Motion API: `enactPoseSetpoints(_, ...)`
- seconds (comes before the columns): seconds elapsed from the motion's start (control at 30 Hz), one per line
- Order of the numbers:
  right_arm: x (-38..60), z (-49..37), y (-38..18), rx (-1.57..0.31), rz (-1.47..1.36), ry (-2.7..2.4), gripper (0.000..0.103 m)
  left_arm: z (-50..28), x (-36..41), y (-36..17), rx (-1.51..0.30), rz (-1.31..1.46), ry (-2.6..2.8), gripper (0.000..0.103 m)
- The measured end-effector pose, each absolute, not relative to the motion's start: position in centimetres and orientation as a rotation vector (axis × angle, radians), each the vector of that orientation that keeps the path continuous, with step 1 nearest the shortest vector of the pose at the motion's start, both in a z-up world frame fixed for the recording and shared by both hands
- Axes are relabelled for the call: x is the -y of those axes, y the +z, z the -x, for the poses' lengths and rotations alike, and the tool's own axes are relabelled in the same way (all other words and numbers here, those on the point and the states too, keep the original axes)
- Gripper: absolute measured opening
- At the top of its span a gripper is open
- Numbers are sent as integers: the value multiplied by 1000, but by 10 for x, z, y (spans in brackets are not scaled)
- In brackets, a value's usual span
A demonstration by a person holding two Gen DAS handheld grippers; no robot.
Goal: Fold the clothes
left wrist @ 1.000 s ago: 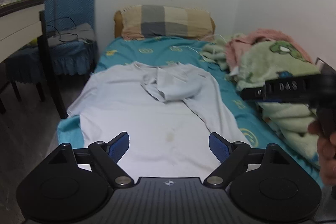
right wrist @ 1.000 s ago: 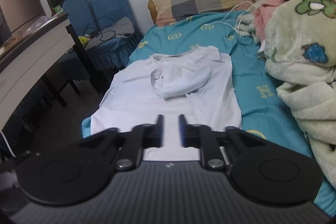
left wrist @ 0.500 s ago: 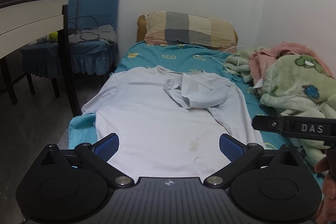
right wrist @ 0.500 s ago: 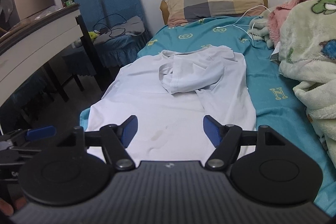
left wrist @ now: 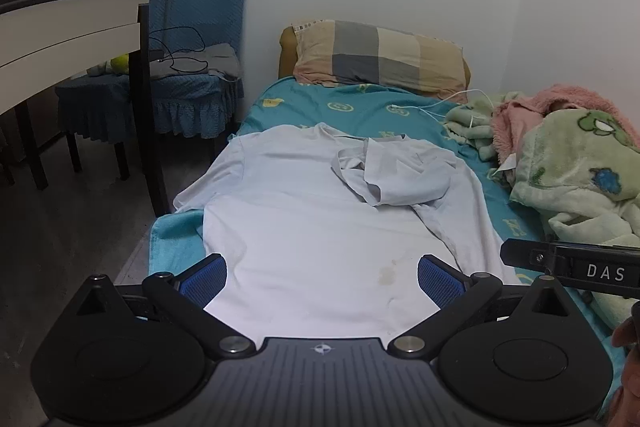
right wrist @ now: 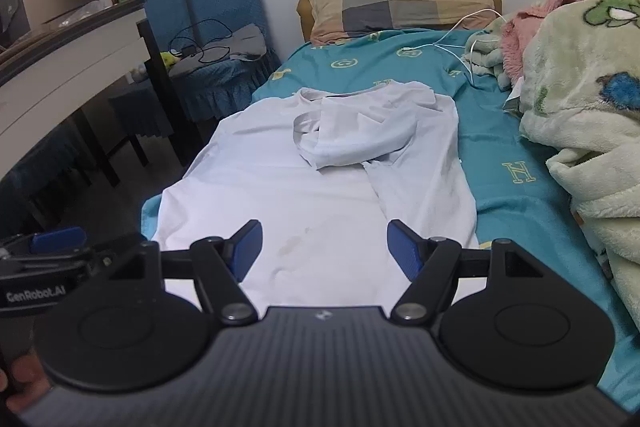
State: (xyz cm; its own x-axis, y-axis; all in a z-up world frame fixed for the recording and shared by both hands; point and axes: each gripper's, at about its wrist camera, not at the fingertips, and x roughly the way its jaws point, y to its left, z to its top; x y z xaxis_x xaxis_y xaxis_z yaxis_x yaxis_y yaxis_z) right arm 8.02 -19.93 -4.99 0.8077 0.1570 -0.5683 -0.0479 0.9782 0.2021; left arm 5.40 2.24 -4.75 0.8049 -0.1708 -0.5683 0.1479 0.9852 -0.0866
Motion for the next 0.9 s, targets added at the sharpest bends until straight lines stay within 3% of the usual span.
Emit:
enactPoseSetpoints(0.17,199,-77,-48,-616,-185,98,71,-68,-43,-48,-648,147,-155,103)
enactPoseSetpoints(0.37,202,-86,-56,-646,-203,98,71,-163,-84,-55,-746,328,-61,103)
enactPoseSetpoints(0.57,211,-101,-72,-696,-247,86,71,-263,-159,-116,-813,649,14,99)
enactPoseSetpoints(0.9,217,-130,-98,-801,-336,89,71,-306,-217,-203,-847,934,30,99)
